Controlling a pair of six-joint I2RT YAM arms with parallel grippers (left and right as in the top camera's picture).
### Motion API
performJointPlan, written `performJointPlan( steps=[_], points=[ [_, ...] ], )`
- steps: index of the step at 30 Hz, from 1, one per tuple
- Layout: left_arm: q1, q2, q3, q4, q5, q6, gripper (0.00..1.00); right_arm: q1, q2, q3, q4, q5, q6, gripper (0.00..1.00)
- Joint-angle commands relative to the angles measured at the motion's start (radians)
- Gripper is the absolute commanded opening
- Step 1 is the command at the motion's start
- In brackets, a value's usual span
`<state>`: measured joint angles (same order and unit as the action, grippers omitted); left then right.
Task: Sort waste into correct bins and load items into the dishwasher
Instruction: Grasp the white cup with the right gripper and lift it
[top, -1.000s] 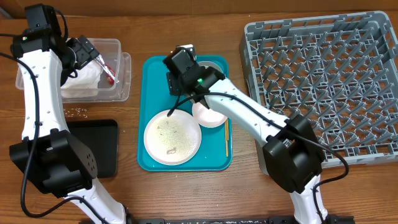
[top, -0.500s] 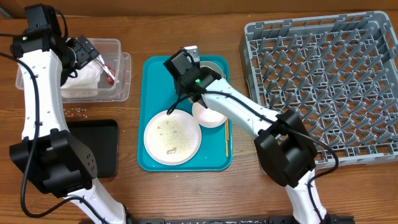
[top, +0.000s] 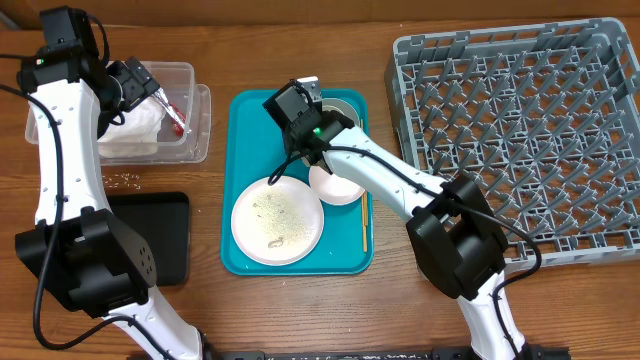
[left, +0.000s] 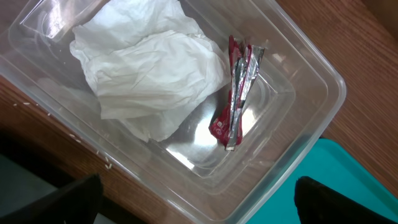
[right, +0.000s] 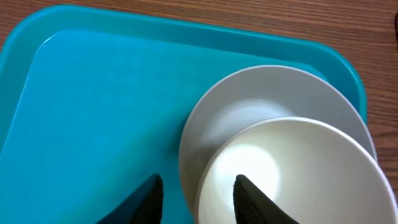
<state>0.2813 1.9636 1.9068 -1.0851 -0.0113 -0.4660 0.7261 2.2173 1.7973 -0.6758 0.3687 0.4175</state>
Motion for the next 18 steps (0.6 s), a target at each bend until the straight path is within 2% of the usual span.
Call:
performJointPlan(
  steps=[1,12,18],
  points=[
    [-0.001,-0.038,0.022,0.0,0.002,-0.01,1.0,-0.003,-0.011,0.039,-0.004,0.024,0.002,0.36],
    [-0.001,-0.038,0.022,0.0,0.002,-0.01,1.0,-0.003,-0.014,0.039,-0.006,0.024,0.002,0.15],
    [-0.001,-0.038,0.022,0.0,0.002,-0.01,1.0,-0.003,-0.024,0.045,-0.01,0.024,0.002,0.12]
  ],
)
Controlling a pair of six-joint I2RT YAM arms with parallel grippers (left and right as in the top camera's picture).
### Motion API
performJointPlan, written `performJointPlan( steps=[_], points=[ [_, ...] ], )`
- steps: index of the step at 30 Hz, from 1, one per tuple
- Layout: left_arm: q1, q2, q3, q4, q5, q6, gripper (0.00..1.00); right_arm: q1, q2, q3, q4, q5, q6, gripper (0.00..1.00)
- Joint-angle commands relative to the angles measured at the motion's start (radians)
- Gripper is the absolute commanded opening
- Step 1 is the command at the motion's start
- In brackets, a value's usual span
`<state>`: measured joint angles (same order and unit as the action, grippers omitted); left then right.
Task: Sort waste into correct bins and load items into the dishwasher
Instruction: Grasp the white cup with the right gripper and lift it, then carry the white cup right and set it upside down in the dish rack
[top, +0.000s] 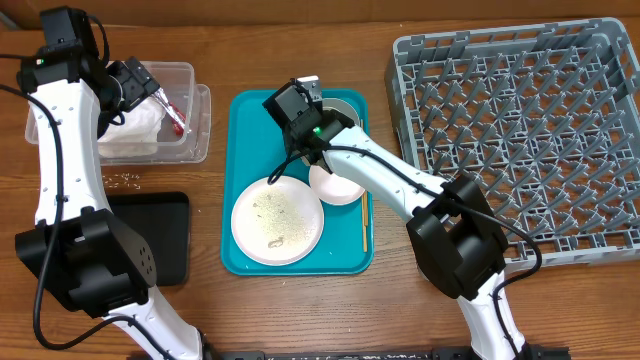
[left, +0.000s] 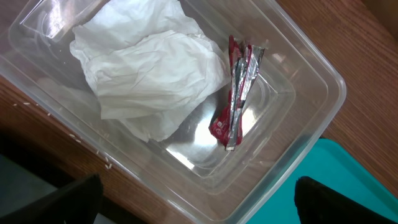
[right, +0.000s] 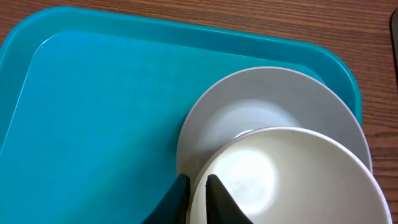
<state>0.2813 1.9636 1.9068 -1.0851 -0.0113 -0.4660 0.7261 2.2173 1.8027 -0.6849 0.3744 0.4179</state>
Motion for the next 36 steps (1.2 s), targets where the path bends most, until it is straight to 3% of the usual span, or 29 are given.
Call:
performJointPlan(
  steps=[1,4,14,21,28,33,36],
  points=[
    [-0.001,-0.038,0.022,0.0,0.002,-0.01,1.0,-0.003,-0.028,0.044,-0.005,0.018,0.002,0.11],
    [-0.001,-0.038,0.022,0.0,0.002,-0.01,1.0,-0.003,-0.047,0.063,-0.017,0.018,0.002,0.04],
    [-0.001,-0.038,0.022,0.0,0.002,-0.01,1.0,-0.025,-0.13,0.216,-0.235,0.134,-0.002,0.04],
    [-0.001,-0.038,0.022,0.0,0.002,-0.01,1.0,-0.174,-0.256,0.333,-0.428,0.05,-0.002,0.04],
    [-0.001,-0.038,0.022,0.0,0.002,-0.01,1.0,-0.541,-0.349,0.336,-0.518,-0.448,-0.018,0.04],
    [-0.001,-0.038,0.022,0.0,0.002,-0.01,1.0,-0.845,-0.335,0.267,-0.497,-1.096,-0.232,0.04],
    [-0.001,-0.038,0.022,0.0,0.002,-0.01,1.0,-0.978,-0.322,0.191,-0.468,-1.347,-0.312,0.04]
  ],
)
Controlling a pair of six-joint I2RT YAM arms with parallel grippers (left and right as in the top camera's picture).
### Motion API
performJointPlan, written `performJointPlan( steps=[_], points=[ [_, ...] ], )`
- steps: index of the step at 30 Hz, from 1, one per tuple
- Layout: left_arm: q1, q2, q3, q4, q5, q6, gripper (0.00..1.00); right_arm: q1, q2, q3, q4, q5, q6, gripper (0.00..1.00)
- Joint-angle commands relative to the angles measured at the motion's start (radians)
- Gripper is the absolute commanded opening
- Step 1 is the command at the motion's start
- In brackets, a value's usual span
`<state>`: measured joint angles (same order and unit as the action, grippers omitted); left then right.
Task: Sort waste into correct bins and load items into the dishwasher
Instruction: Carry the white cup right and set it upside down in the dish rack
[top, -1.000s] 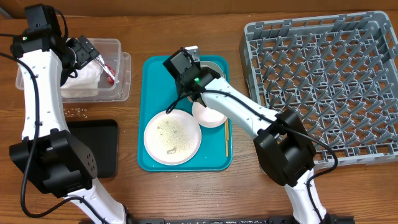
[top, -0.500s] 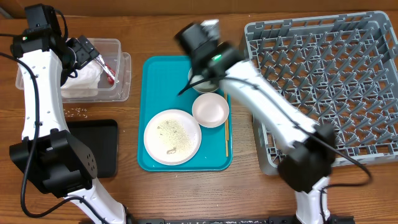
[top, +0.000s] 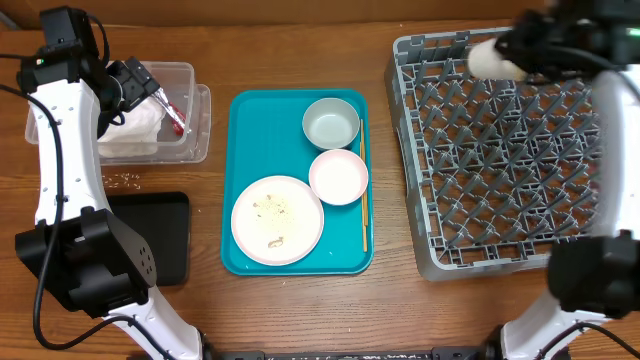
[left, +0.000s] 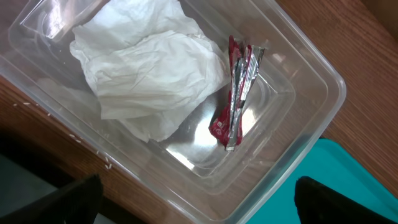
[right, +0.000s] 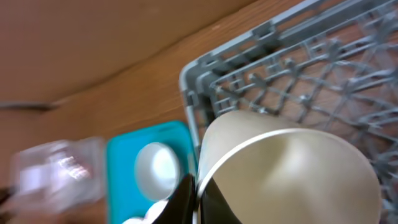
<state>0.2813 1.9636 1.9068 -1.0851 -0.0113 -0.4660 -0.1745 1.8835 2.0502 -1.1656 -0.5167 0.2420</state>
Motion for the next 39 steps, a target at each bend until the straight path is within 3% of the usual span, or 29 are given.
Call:
performJointPlan(
  steps=[1,5,10,23,39],
  points=[
    [-0.001,-0.038,0.022,0.0,0.002,-0.01,1.0,-0.112,0.018,-0.083,0.017,-0.501,-0.146,0.04],
    [-0.001,-0.038,0.022,0.0,0.002,-0.01,1.0,-0.211,0.047,-0.209,0.043,-0.657,-0.169,0.04],
    [-0.001,-0.038,0.022,0.0,0.002,-0.01,1.0,-0.25,0.064,-0.391,0.084,-0.937,-0.355,0.04],
    [-0.001,-0.038,0.022,0.0,0.002,-0.01,1.0,-0.252,0.065,-0.646,0.174,-0.951,-0.362,0.04],
    [-0.001,-0.038,0.022,0.0,0.002,-0.01,1.0,-0.269,0.129,-0.675,0.233,-0.915,-0.33,0.04]
  ],
)
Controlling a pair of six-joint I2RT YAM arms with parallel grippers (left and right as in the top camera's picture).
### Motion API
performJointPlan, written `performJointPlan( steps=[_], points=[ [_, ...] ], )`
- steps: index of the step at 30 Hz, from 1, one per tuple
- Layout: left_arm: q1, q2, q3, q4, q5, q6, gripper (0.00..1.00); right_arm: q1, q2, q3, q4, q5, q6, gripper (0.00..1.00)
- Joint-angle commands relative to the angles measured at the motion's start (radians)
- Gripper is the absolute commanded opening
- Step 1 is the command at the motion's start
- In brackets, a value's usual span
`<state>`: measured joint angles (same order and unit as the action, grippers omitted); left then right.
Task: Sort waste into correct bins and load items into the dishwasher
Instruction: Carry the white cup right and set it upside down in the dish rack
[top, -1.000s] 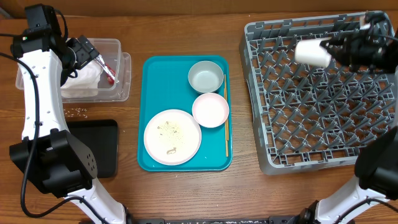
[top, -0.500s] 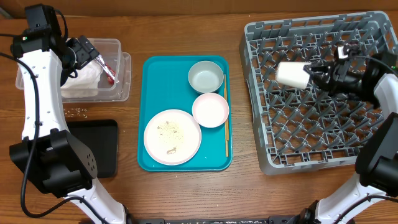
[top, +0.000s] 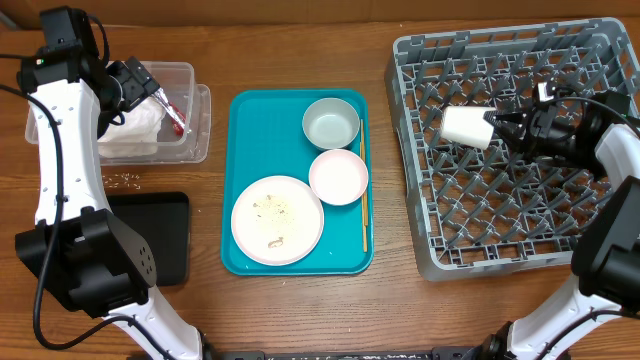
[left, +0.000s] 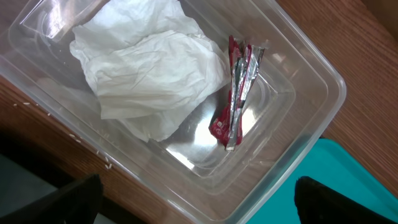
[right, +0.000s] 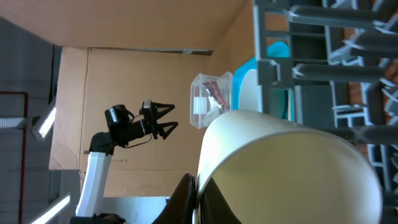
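Observation:
A white bowl hangs tipped on its side over the left part of the grey dish rack, and my right gripper is shut on its rim. The right wrist view shows the bowl with its rim pinched between the right gripper's fingers. Whether the bowl touches the rack's pegs cannot be told. On the teal tray lie a grey-green bowl, a small pinkish bowl, a crumbed white plate and a chopstick. My left gripper hovers open over the clear bin.
The clear bin holds a crumpled white napkin and red sauce packets. A black tray lies at the front left. Crumbs dot the table between the two. Cardboard walls stand behind the table.
My right gripper, still holding the white bowl, has moved from the rack's far left corner to lower over the rack's left middle. The left arm has not moved.
My right gripper stood open around the rim of a white bowl stacked in the grey-green bowl on the tray. Then it was shut on that rim. Then it held the bowl over the rack's far edge, and now holds it low over the rack. The left gripper stayed over the bin.

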<state>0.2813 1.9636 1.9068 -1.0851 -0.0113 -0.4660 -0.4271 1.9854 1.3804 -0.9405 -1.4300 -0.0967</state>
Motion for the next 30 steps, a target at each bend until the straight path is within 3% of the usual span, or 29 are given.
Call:
performJointPlan(
  steps=[1,12,24,30],
  points=[
    [-0.001,-0.038,0.022,0.0,0.002,-0.01,1.0,-0.024,0.032,-0.005,0.014,0.003,0.024,0.04],
    [-0.001,-0.038,0.022,0.0,0.002,-0.01,1.0,-0.085,0.037,-0.005,0.015,0.038,0.048,0.09],
    [-0.001,-0.038,0.022,0.0,0.002,-0.01,1.0,-0.098,0.037,-0.005,-0.027,0.069,0.095,0.04],
    [-0.001,-0.038,0.022,0.0,0.002,-0.01,1.0,-0.149,0.028,-0.004,-0.041,0.299,0.208,0.04]
  ],
)
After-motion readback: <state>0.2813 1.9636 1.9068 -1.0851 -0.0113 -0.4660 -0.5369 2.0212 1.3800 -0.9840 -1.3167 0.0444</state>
